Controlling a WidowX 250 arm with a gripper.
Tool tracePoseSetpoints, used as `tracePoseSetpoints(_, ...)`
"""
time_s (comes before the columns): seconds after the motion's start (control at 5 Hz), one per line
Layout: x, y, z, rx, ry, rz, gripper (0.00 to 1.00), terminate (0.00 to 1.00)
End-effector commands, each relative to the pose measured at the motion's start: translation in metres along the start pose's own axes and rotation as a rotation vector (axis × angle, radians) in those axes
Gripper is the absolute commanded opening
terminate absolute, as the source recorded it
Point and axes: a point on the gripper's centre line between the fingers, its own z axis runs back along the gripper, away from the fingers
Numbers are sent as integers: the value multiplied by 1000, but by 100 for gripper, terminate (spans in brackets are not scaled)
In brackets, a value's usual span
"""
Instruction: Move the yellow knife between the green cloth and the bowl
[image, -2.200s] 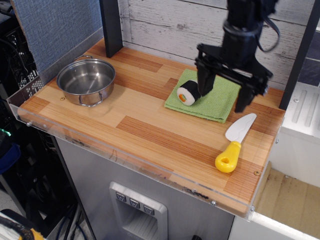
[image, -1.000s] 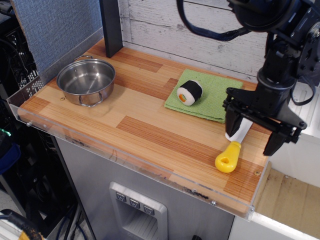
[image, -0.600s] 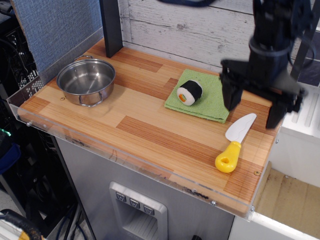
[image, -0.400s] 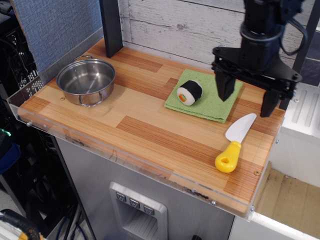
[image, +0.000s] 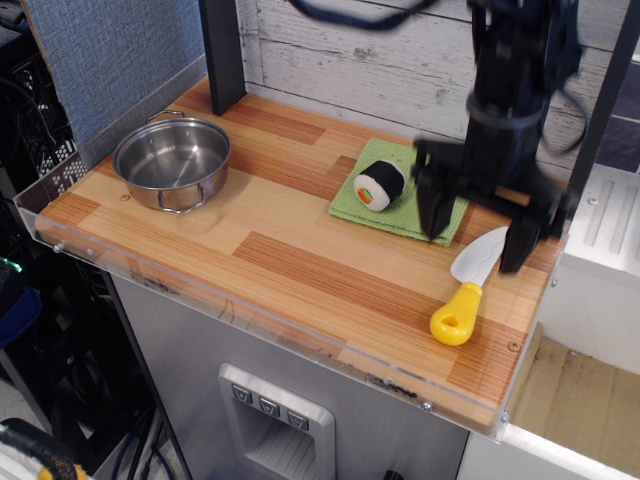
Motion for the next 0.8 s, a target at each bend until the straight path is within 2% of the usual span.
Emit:
tracePoseSetpoints(0.0, -14, 5, -13, 27, 58, -24, 100, 0)
tracePoseSetpoints(0.4, -18, 6, -33, 66, 103, -24, 100, 0)
tracePoseSetpoints(0.6, -15, 6, -37, 78, 105, -28, 0, 0)
